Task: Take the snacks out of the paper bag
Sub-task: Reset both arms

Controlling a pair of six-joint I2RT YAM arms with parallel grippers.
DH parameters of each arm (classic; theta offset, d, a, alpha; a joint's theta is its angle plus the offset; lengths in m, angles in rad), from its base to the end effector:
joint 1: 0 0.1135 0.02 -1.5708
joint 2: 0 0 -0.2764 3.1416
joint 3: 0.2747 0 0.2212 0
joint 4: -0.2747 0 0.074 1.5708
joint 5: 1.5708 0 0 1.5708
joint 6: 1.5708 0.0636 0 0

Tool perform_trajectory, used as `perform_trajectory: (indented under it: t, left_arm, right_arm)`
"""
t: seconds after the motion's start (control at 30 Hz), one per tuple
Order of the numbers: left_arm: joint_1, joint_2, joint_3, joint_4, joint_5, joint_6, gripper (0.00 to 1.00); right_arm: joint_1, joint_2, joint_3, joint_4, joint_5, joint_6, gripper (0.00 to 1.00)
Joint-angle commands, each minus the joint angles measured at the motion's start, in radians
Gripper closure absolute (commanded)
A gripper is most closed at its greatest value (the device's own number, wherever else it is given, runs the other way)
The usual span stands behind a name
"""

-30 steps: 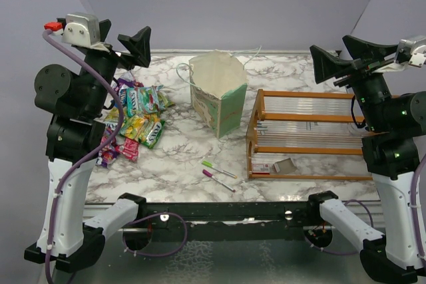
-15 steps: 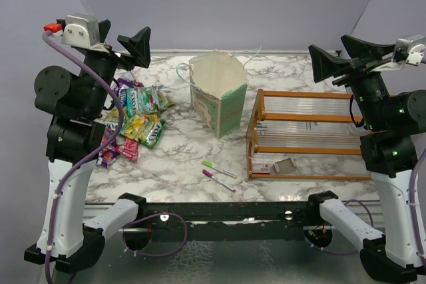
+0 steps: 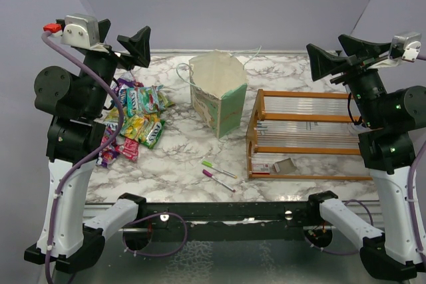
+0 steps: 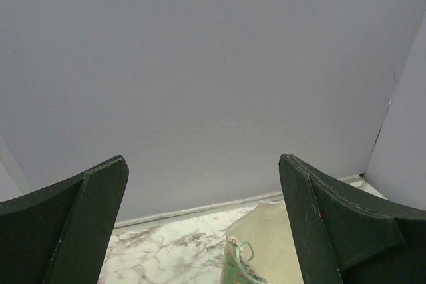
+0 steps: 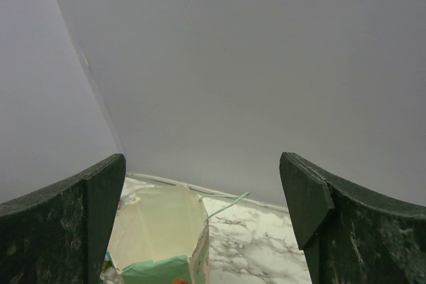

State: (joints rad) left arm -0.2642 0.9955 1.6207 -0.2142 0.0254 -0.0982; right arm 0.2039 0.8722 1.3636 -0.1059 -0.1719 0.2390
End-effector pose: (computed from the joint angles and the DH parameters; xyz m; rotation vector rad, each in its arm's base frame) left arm 0.1282 -0.0364 0.5736 0.1192 1.1601 -0.3354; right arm 0.1234 0.0366 0.5299 -0.1320 1.1981 0.4905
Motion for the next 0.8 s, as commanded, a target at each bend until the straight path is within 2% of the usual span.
perform_trajectory:
  t: [0.0, 0.77]
  left_arm:
    - [-0.005, -0.017, -0.007, 0.028, -0.01, 0.0, 0.01]
    - [-0.006, -0.02, -0.022, 0.034, -0.011, -0.003, 0.01]
  right_arm:
    - [0.005, -0.001, 0.0, 0.015, 0.014, 0.011, 0.01]
    - [0.005, -0.013, -0.017, 0.005, 0.071, 0.019, 0.01]
